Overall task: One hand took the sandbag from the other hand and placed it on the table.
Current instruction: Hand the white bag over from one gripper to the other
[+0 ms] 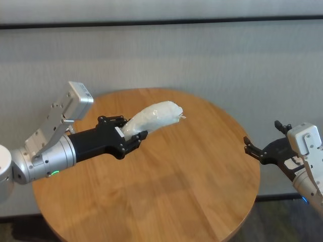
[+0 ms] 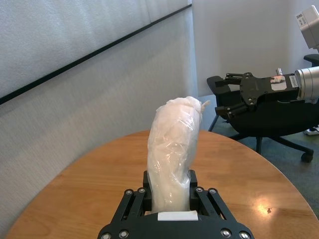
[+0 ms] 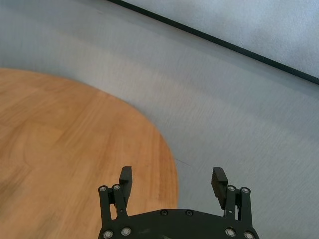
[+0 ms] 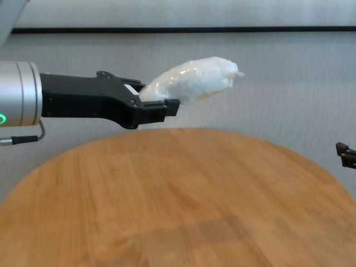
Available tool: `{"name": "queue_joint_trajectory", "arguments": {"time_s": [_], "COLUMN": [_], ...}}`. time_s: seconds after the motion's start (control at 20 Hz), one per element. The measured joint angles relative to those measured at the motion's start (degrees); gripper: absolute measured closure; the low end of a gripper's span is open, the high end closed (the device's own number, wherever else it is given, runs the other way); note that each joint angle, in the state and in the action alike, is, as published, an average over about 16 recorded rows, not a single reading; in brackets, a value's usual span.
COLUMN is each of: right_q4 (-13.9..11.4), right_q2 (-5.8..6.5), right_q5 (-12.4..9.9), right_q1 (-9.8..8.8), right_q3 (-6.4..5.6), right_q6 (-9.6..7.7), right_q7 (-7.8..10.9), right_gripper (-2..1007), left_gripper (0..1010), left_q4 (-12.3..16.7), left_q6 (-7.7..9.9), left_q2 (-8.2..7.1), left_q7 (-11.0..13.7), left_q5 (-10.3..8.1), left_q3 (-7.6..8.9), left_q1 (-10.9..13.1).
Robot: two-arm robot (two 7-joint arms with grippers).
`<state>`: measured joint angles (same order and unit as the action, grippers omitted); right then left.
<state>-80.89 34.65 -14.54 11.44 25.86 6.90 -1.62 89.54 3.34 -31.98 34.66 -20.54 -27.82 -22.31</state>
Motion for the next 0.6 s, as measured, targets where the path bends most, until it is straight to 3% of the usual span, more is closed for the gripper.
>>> {"name": "queue_joint_trajectory", "arguments": {"time_s": [0.6], "right_q4": [0.0], "right_q2": [0.00], "right_q5": [0.0], "right_q1": [0.00], "right_q3": [0.00], "right_q6": [0.00], "right_q7": [0.00], "right_gripper": [-1], "left_gripper": [600], "left_q4": [-0.1], "left_q6": [-0.12], "left_q2": [0.02], "left_q7": [0.2], "left_q5": [0.01], "left_q3": [0.06], "left_q1": [0.0]}}
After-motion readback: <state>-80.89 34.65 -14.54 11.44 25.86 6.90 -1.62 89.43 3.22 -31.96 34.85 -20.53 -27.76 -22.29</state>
